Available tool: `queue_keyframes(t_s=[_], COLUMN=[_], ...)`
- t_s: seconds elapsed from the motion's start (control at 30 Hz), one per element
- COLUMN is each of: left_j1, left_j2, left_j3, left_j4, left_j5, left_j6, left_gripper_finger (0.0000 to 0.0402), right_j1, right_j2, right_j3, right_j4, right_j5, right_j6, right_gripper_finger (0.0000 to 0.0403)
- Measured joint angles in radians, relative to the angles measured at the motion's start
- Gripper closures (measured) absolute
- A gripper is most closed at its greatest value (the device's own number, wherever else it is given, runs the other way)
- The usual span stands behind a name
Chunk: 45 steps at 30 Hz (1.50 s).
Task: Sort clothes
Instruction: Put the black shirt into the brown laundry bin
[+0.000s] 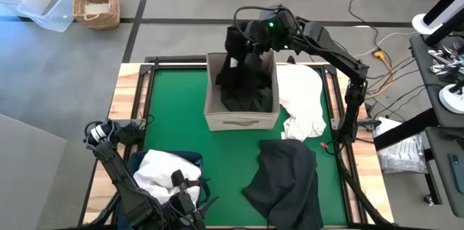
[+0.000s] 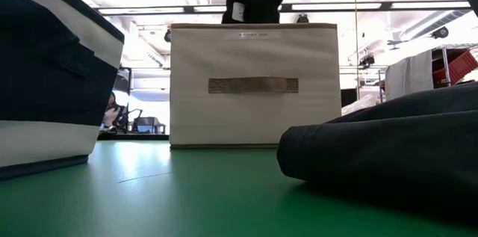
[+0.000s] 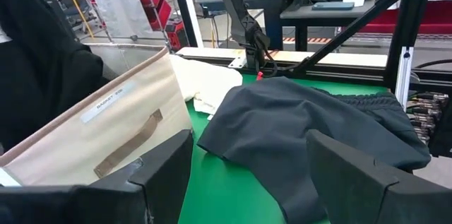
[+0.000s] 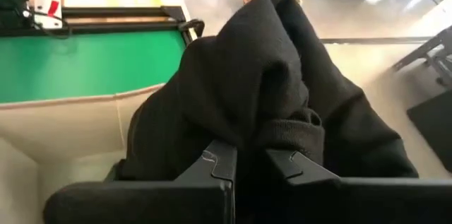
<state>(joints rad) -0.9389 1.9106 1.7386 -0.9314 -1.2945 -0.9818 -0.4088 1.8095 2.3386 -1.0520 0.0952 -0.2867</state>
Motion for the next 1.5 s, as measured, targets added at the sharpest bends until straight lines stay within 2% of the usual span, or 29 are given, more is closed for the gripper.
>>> queue_keyframes(t_s=[0.7,1.5], left_j1=[0.001,0.027], left_j2=[0.0,0.0], left_j3=[0.0,0.0], left_j4=[0.001,-0.003], left_j5=[0.0,-0.006], left_j6=[0.0,0.004], left_gripper_finger=[0.015,0.015], right_j1=[0.0,-0.005], right_j2=[0.001,0.001], right_j3=[-0.06,-0.064], right_j4=[-0.003,0.007], right_j5=[0.002,0.002], right_j6=[-0.003,-0.02], right_gripper_finger=[0.0385,0.0385])
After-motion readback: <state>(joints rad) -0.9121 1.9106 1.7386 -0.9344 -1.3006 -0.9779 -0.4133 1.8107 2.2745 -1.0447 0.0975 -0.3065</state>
